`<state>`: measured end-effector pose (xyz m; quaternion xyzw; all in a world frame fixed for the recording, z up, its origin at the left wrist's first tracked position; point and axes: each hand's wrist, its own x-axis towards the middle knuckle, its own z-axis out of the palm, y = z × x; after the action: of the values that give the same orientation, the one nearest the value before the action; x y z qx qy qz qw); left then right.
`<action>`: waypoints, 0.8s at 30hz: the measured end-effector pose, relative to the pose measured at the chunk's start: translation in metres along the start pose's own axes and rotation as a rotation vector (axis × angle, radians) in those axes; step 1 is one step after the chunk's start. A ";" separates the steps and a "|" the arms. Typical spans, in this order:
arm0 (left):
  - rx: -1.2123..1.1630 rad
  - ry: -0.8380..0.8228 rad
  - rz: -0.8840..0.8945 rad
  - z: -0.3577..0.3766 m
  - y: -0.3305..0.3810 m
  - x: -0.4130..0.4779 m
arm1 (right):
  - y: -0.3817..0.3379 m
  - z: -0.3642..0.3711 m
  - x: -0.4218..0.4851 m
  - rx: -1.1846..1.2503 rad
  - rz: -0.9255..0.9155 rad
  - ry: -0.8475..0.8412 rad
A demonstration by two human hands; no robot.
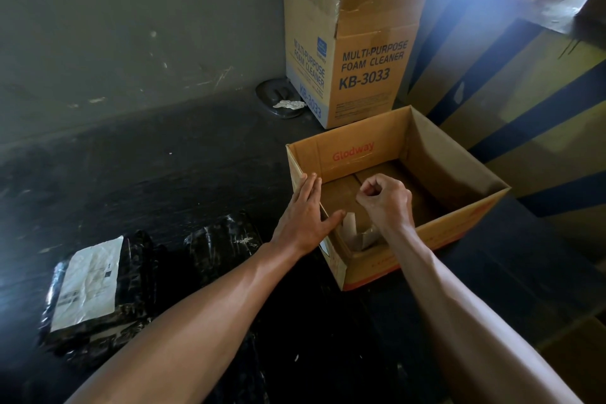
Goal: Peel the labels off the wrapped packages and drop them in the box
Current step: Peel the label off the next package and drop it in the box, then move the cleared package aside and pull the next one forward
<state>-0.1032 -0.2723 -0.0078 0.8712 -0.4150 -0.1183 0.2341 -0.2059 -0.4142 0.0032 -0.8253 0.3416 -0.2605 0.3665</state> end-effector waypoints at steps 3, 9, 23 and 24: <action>-0.070 0.014 -0.006 -0.002 0.000 -0.002 | -0.001 -0.001 0.000 0.011 0.019 -0.011; -0.220 0.106 -0.100 -0.016 -0.022 -0.027 | -0.003 -0.003 0.000 0.011 0.098 -0.113; -0.497 0.240 -0.657 -0.054 -0.157 -0.112 | -0.112 0.076 -0.027 -0.066 -0.144 -0.340; -0.503 0.250 -0.690 -0.051 -0.164 -0.119 | -0.117 0.091 -0.034 -0.063 -0.155 -0.381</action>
<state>-0.0477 -0.0744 -0.0456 0.8823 -0.0267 -0.1807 0.4338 -0.1219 -0.2914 0.0339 -0.8945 0.2096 -0.1163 0.3775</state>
